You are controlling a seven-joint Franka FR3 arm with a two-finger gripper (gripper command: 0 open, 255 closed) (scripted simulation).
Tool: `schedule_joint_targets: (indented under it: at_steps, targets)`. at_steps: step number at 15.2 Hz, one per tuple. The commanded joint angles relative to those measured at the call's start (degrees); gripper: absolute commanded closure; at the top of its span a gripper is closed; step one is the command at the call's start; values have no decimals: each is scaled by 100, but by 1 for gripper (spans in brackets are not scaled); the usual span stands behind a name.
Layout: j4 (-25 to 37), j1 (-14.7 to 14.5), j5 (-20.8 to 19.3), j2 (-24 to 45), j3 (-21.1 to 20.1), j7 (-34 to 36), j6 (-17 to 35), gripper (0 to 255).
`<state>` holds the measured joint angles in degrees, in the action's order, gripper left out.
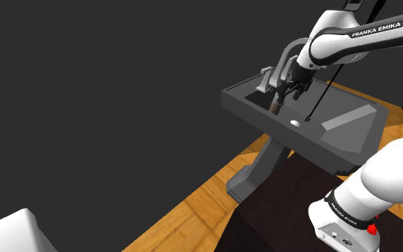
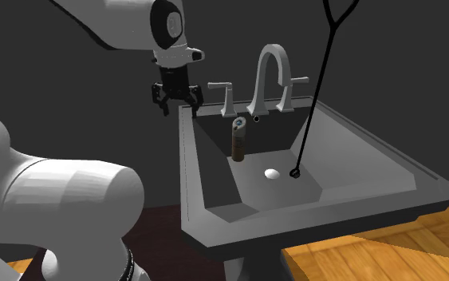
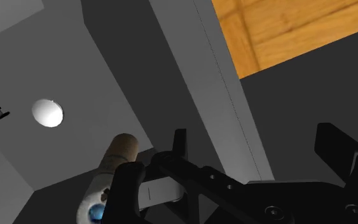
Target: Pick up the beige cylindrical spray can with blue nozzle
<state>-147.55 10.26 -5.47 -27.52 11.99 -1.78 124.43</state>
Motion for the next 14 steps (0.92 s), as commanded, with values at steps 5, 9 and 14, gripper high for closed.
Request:
schedule_joint_targets:
  at_steps: [5, 9, 14]
  targets:
    - [366, 113, 109, 1067, 494, -427, 1129, 0]
    - [728, 122, 457, 1833, 821, -855, 1781, 0]
    - [1340, 162, 1311, 2835, 1120, -1636, 2405, 0]
